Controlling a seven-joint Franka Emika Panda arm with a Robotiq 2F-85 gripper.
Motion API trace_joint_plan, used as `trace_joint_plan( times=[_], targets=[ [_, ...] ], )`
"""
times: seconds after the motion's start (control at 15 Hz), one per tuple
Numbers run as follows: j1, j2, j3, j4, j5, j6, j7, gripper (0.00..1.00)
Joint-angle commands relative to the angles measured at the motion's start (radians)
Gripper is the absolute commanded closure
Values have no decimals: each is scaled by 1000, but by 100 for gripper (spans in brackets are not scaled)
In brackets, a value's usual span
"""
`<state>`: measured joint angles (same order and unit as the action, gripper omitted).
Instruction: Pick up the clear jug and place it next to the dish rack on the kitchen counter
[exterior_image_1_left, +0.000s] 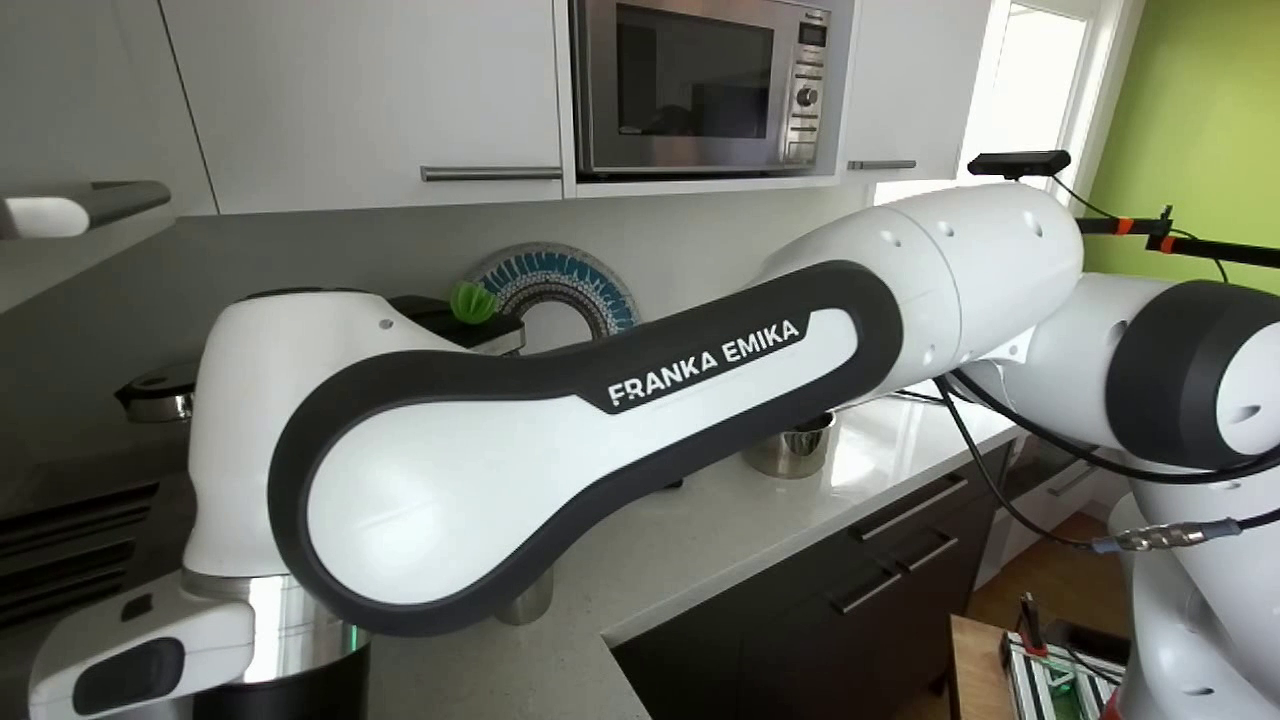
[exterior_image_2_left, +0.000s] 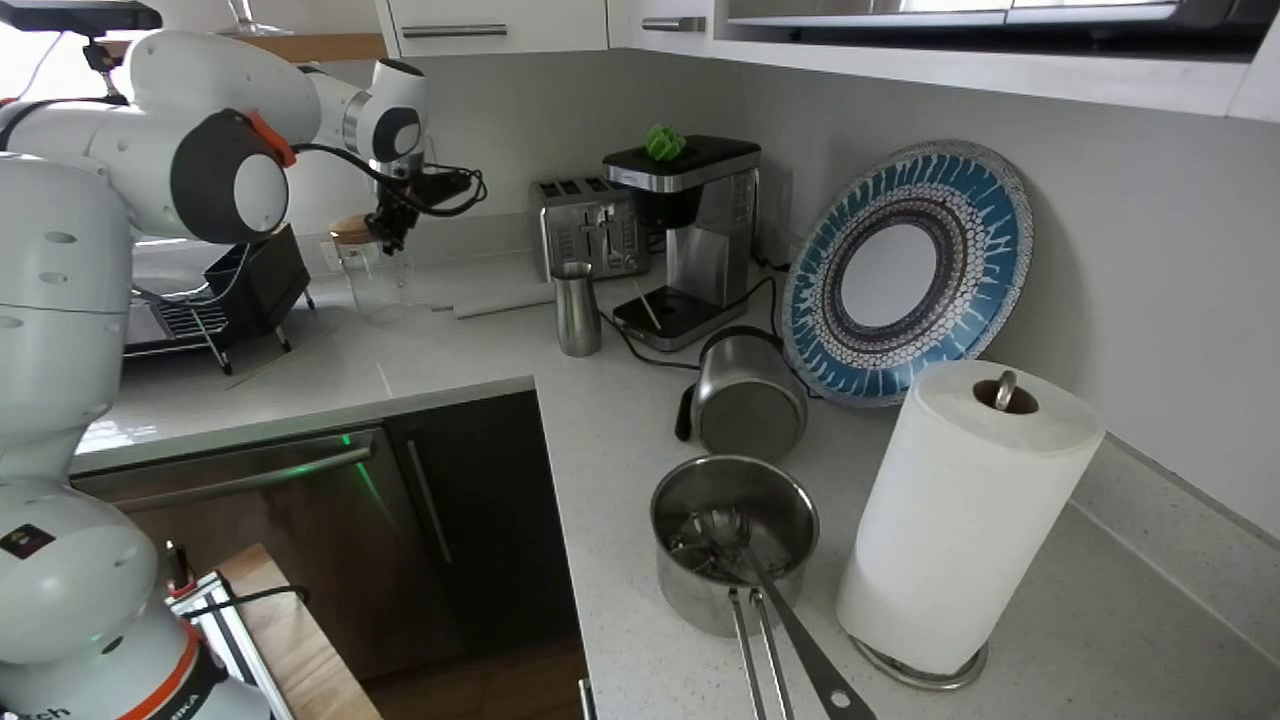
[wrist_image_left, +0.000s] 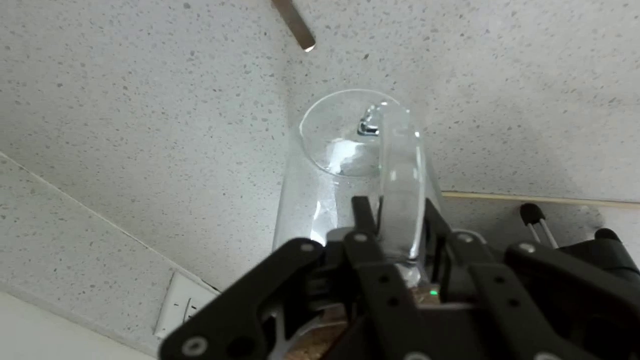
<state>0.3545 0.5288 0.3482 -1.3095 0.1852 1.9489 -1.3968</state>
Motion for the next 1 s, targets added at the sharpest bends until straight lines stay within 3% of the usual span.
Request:
trace_joint_plan(
  times=[0.0,0.4,0.73,0.93],
  targets=[
    [3,0,5,15,8,3,7,43],
    [-1,-22,4,18,4,-12,17,0],
    [-28,-125,6,-51,32,-46,56,0],
    [-32,-223,-31,-123,-20,-129,169,0]
  ],
)
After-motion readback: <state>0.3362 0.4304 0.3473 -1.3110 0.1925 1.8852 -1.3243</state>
